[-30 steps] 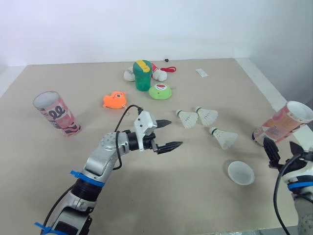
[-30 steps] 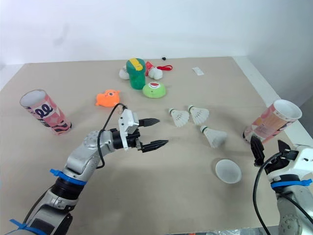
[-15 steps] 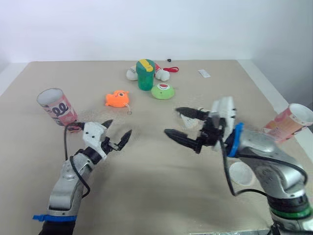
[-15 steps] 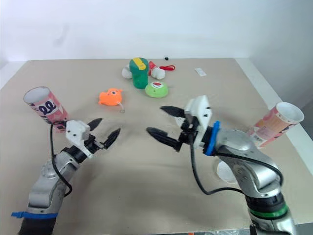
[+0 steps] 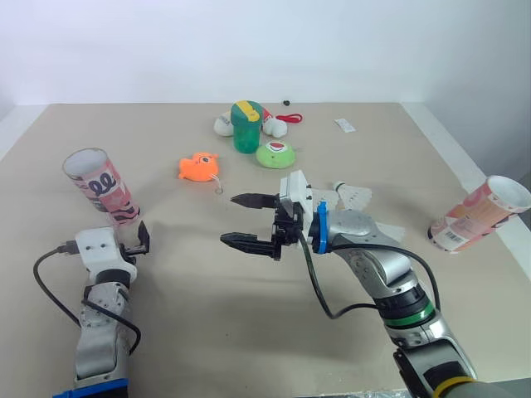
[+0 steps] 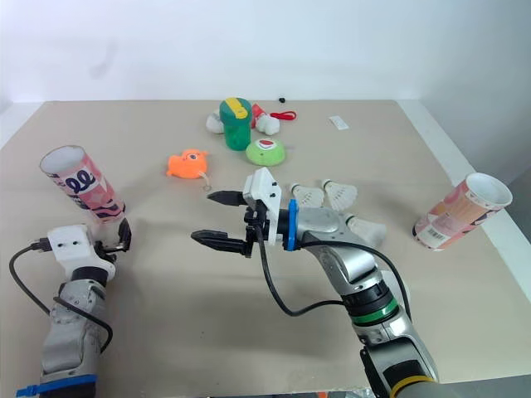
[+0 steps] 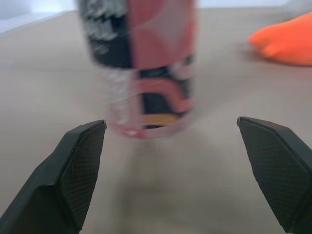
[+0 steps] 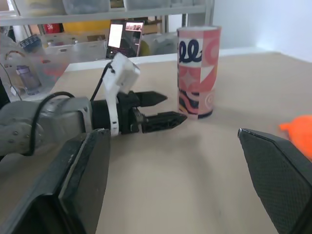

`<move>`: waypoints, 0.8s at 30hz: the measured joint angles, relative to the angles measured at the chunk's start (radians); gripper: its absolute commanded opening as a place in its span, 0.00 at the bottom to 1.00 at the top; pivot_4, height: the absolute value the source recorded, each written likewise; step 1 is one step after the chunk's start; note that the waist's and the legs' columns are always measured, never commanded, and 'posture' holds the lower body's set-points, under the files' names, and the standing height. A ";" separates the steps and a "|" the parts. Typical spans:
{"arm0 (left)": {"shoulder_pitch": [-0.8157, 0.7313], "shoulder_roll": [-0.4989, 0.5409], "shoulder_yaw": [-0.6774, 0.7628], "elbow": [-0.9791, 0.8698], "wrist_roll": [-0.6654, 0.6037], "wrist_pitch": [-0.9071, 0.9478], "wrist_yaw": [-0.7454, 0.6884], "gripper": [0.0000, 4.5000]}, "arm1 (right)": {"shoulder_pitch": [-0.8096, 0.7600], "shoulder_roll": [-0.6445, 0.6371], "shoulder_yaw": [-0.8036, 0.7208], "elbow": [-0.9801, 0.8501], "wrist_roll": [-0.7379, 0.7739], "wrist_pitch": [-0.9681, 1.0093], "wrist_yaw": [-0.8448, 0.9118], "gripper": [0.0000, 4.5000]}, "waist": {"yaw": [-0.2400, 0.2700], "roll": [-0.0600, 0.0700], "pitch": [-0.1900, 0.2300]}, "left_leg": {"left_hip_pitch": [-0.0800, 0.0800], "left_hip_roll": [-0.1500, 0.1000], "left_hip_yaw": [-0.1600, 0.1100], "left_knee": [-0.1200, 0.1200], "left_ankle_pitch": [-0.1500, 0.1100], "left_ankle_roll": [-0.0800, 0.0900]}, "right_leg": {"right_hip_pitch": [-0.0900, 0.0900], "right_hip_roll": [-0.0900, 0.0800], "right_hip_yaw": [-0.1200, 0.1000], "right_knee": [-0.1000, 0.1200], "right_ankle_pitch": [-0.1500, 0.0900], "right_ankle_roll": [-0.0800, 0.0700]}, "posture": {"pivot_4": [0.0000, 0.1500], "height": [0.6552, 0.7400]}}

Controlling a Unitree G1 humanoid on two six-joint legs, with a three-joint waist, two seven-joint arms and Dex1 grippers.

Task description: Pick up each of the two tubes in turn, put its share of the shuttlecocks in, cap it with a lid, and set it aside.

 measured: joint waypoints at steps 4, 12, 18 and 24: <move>-0.124 0.060 0.021 0.172 -0.015 -0.046 -0.027 1.00 | -0.002 0.030 -0.002 0.009 -0.016 0.000 -0.004 0.99 | 0.000 0.000 0.000 | 0.000 0.000 0.000 0.000 0.000 -0.001 | 0.000 0.000 0.000 0.000 0.000 -0.001 | 1.00 1.00; -0.303 0.133 0.022 0.453 -0.030 -0.152 -0.116 1.00 | -0.002 0.044 -0.008 0.009 -0.040 0.000 -0.028 0.99 | 0.000 0.000 0.000 | 0.000 0.000 -0.001 0.000 0.001 -0.002 | 0.000 0.000 -0.001 0.001 0.002 -0.002 | 1.00 1.00; -0.388 0.155 0.024 0.602 -0.036 -0.213 -0.140 1.00 | 0.002 0.041 -0.019 0.009 -0.053 0.000 -0.040 0.99 | 0.000 0.000 -0.001 | 0.001 0.000 -0.001 0.000 0.004 -0.002 | 0.000 0.000 -0.002 0.001 0.003 0.000 | 1.00 1.00; -0.438 0.169 0.024 0.692 -0.041 -0.255 -0.158 1.00 | 0.010 0.041 -0.020 0.009 -0.054 0.001 -0.049 0.99 | 0.000 0.000 -0.001 | 0.001 0.000 -0.001 -0.001 0.008 -0.003 | 0.000 0.000 -0.002 0.001 0.006 0.000 | 1.00 1.00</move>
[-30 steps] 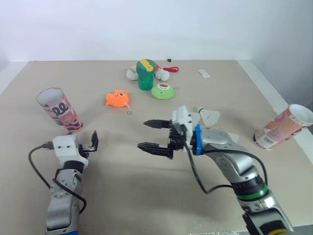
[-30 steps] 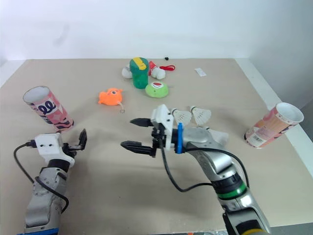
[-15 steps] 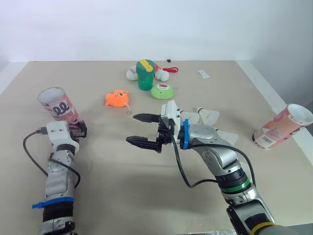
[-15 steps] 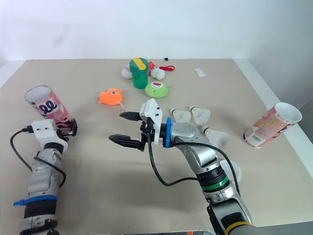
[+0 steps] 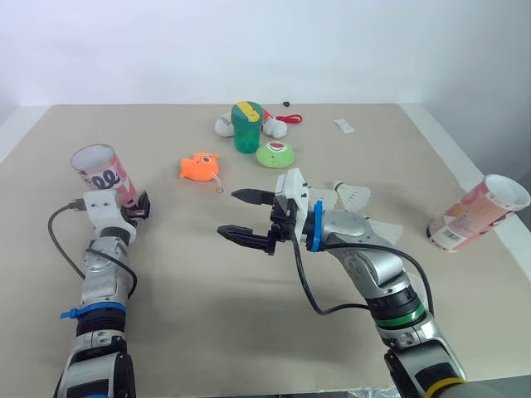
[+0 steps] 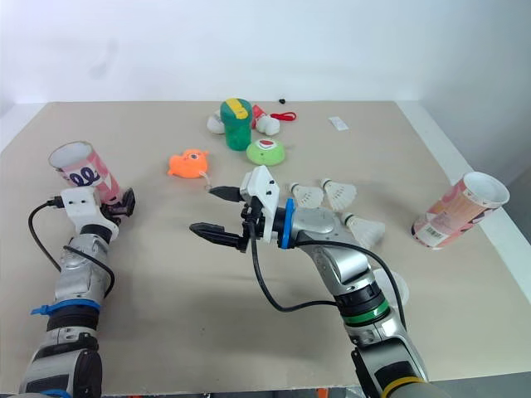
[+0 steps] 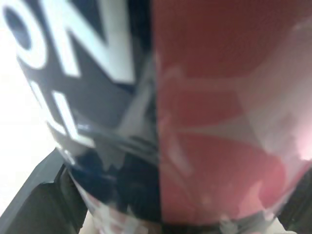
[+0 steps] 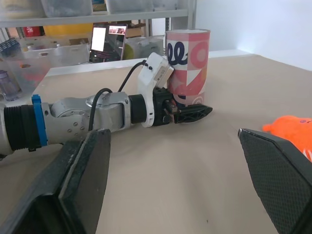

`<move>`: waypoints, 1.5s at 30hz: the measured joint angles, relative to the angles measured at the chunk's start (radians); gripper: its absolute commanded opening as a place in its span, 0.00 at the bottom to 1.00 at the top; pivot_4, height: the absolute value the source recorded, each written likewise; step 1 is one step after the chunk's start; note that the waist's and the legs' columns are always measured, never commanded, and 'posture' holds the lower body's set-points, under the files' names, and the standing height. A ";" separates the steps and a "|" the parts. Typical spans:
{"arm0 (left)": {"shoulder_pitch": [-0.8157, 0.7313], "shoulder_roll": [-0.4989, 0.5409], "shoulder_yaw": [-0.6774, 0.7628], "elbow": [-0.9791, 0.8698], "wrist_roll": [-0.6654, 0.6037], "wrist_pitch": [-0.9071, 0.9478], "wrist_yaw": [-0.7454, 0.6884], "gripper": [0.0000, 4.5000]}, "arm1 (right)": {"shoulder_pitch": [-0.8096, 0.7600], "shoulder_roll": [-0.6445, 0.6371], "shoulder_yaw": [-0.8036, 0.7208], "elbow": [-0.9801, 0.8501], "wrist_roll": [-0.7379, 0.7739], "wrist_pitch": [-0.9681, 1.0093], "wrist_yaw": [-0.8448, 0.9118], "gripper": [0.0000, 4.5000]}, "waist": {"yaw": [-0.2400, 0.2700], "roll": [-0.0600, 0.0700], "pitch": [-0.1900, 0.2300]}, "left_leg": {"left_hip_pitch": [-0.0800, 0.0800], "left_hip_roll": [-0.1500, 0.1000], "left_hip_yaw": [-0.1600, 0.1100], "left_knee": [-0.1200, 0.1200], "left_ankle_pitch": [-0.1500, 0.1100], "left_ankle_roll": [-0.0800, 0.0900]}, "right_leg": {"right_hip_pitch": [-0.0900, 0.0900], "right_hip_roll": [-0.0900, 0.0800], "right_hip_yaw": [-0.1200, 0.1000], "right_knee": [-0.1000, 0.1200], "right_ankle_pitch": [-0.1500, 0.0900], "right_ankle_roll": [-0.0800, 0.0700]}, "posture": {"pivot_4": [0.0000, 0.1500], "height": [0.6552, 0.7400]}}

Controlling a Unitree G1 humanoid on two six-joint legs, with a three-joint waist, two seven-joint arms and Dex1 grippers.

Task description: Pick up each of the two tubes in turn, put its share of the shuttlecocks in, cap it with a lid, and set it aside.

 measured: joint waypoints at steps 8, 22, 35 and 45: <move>-0.016 0.004 0.000 0.049 -0.001 -0.047 -0.005 0.80 | 0.000 0.000 0.000 -0.001 0.000 0.001 -0.008 1.00 | 0.000 0.000 0.000 | 0.000 0.000 0.000 0.000 0.000 0.000 | 0.000 0.000 0.000 0.000 0.000 0.000 | 1.00 1.00; 0.097 0.132 -0.071 -0.152 -0.084 0.080 -0.288 0.74 | 0.285 0.012 -0.147 -0.178 -0.162 -0.148 -0.299 1.00 | 0.000 -0.001 0.000 | -0.005 0.000 0.000 -0.003 -0.002 -0.005 | -0.005 -0.001 0.000 -0.001 -0.003 -0.001 | 1.00 1.00; 0.054 0.770 -0.436 -0.498 -0.071 0.326 -1.182 0.74 | 0.496 0.117 -0.218 -0.287 -0.313 -0.025 -0.633 1.00 | -0.007 0.000 0.001 | -0.015 0.003 0.003 -0.004 -0.001 -0.006 | -0.018 0.001 0.001 0.002 -0.005 -0.005 | 1.00 1.00; -0.059 0.771 -0.577 -0.497 0.084 0.336 -1.265 0.74 | 0.332 0.170 -0.213 -0.108 -0.317 0.036 -0.663 1.00 | -0.007 0.000 0.001 | -0.016 0.002 0.003 -0.004 -0.002 -0.005 | -0.019 0.001 0.001 0.002 -0.006 -0.004 | 1.00 1.00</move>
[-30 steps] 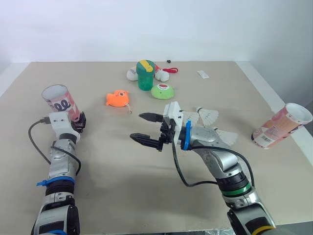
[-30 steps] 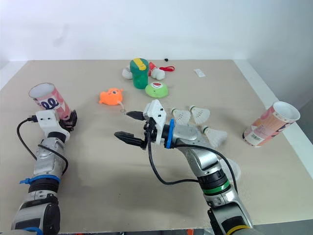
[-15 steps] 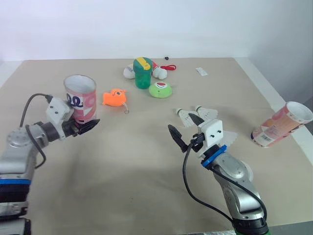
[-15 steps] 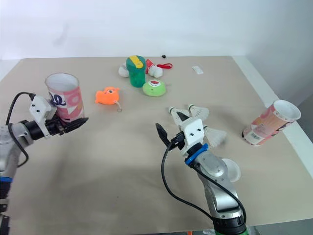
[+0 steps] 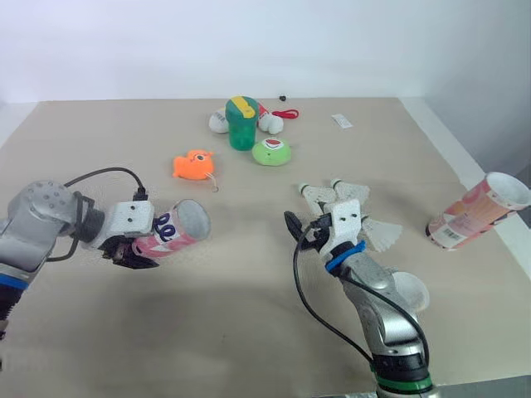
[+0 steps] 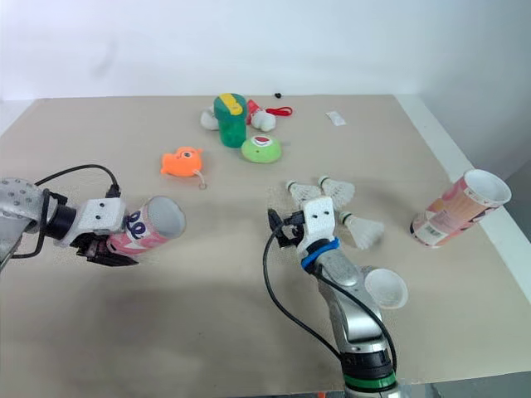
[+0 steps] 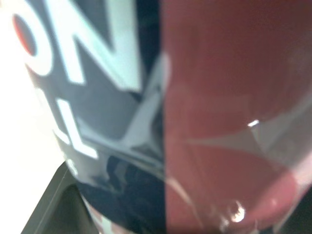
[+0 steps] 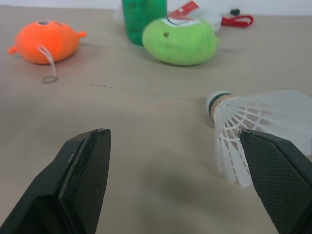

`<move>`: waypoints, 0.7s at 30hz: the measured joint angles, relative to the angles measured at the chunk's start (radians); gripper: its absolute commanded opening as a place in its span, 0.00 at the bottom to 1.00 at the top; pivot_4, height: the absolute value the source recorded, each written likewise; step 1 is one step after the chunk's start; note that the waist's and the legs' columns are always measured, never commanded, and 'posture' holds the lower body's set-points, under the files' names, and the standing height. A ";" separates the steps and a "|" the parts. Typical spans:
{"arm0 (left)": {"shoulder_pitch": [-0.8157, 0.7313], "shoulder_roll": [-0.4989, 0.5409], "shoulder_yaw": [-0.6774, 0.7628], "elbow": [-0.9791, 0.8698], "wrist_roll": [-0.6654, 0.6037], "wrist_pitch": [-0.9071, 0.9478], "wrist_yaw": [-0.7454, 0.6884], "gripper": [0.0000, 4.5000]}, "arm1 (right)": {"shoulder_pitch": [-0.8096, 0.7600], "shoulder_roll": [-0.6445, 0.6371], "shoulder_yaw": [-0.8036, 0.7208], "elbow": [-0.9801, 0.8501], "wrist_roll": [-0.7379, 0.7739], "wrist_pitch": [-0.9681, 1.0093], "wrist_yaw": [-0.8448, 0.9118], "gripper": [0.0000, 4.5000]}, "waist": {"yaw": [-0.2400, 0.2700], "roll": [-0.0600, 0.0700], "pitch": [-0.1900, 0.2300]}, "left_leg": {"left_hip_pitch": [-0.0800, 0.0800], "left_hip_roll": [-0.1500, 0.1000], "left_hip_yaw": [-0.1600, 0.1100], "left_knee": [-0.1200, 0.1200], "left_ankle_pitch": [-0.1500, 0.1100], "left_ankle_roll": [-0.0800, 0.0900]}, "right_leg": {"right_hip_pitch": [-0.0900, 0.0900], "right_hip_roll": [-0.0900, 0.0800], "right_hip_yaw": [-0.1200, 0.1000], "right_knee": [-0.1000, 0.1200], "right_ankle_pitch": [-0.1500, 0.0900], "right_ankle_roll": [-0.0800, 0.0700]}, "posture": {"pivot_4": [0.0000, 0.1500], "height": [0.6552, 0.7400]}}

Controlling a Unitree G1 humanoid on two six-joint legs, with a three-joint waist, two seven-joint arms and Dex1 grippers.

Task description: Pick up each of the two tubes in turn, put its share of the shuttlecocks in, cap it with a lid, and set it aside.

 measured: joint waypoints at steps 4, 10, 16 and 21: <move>0.000 -0.008 -0.001 -0.007 0.011 0.000 0.002 0.74 | -0.072 0.020 -0.017 0.085 0.002 0.012 -0.027 1.00 | 0.000 0.000 0.000 | 0.000 0.000 0.000 0.000 0.000 0.000 | 0.000 0.000 0.000 0.001 0.000 0.000 | 1.00 1.00; 0.011 -0.015 0.008 -0.027 0.020 0.006 0.006 0.72 | -0.152 0.042 -0.046 0.171 0.019 0.024 -0.033 0.77 | 0.000 0.001 0.000 | 0.000 -0.001 0.000 0.002 0.000 0.000 | 0.000 0.000 0.000 0.003 0.000 0.000 | 1.00 1.00; 0.023 -0.023 0.023 -0.033 0.027 0.010 0.009 0.72 | -0.158 0.059 -0.046 0.217 0.026 0.024 -0.031 0.27 | 0.000 0.001 0.000 | 0.001 -0.001 0.000 0.002 0.000 0.000 | 0.000 0.000 0.001 0.005 0.000 0.000 | 1.00 1.00; 0.023 -0.042 0.030 -0.032 0.043 0.014 0.009 0.72 | -0.165 0.060 -0.045 0.212 0.073 0.037 0.017 0.03 | 0.000 0.001 -0.001 | 0.001 -0.002 0.000 0.004 0.000 0.001 | 0.000 -0.001 0.001 0.008 -0.001 0.001 | 1.00 1.00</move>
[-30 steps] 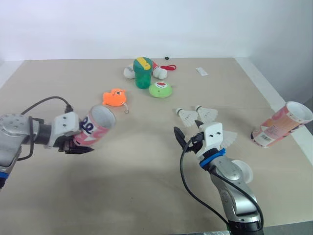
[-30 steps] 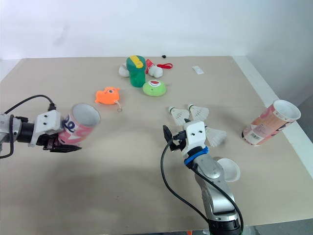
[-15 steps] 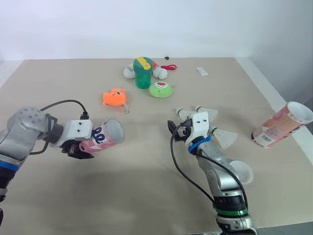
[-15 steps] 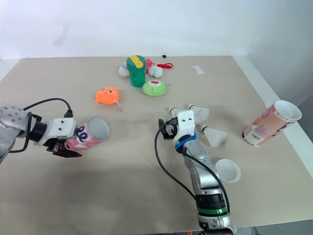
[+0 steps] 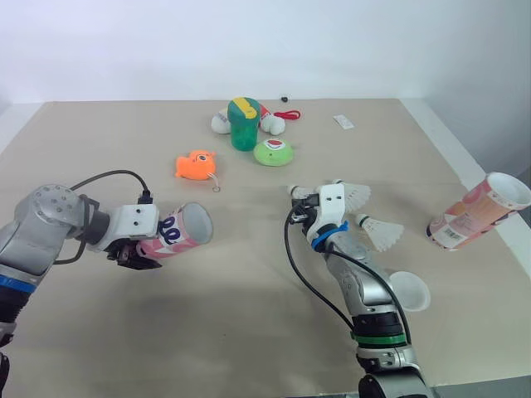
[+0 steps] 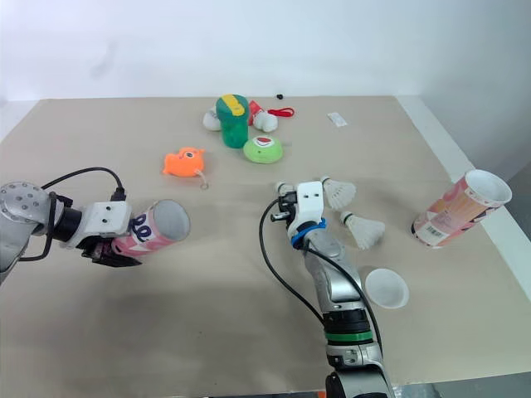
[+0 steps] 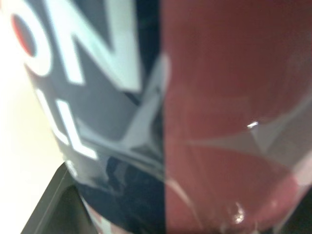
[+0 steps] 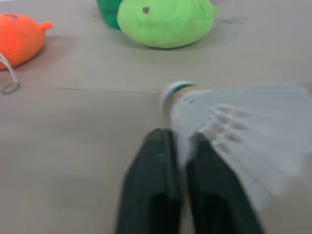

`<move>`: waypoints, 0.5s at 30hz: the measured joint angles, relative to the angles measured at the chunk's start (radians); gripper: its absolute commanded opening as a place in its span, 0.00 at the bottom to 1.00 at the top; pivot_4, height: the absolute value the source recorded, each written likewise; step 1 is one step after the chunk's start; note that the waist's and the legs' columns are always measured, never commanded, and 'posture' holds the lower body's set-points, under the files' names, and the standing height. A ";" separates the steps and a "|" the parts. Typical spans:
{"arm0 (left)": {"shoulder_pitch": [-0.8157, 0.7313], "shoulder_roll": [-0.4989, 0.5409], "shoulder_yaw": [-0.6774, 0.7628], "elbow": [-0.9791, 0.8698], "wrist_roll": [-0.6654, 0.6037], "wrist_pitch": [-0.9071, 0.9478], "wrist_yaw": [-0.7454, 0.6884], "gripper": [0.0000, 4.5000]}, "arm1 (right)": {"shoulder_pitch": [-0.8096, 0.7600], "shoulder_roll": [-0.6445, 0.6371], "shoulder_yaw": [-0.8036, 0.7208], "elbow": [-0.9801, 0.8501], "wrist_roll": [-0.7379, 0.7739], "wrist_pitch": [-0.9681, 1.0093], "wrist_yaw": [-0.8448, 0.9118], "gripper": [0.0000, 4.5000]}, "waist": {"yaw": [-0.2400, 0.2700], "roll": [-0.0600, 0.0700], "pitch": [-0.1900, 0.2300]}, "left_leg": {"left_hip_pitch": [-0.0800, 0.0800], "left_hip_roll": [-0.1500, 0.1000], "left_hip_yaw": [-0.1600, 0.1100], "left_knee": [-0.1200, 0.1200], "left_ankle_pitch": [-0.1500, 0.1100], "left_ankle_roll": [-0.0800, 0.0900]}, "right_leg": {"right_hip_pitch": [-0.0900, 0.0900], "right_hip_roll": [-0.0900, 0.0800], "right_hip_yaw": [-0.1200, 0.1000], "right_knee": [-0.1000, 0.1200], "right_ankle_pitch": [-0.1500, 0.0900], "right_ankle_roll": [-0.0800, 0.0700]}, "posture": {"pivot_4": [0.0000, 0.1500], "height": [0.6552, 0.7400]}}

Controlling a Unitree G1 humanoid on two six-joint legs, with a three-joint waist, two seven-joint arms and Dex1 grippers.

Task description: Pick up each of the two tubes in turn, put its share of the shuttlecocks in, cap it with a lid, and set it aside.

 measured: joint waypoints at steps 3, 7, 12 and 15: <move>-0.003 -0.012 0.003 0.002 0.004 0.014 0.000 0.72 | 0.004 -0.036 0.034 -0.102 0.078 0.030 0.121 0.03 | 0.001 0.001 0.000 | 0.000 0.000 0.000 0.001 0.000 0.000 | 0.000 0.000 0.000 0.002 -0.001 0.002 | 1.00 1.00; -0.007 -0.025 0.006 0.008 0.010 0.021 0.000 0.72 | -0.018 -0.146 0.091 -0.275 0.206 0.095 0.324 0.03 | 0.003 0.002 -0.001 | 0.000 -0.001 -0.001 0.004 0.000 0.000 | 0.001 -0.001 0.000 0.003 -0.001 0.002 | 1.00 1.00; -0.015 -0.046 0.006 0.030 0.019 0.021 0.000 0.72 | -0.107 -0.289 0.199 -0.382 0.284 0.179 0.525 0.03 | 0.004 0.003 -0.001 | 0.001 -0.001 -0.002 0.009 0.000 0.001 | 0.004 -0.001 -0.002 0.005 -0.001 0.003 | 1.00 1.00; -0.020 -0.057 0.006 0.037 0.028 0.021 0.000 0.72 | -0.165 -0.287 0.257 -0.353 0.273 0.182 0.565 0.03 | 0.005 0.003 -0.001 | 0.001 -0.001 -0.002 0.012 0.000 0.001 | 0.004 -0.001 -0.002 0.005 0.001 0.003 | 1.00 1.00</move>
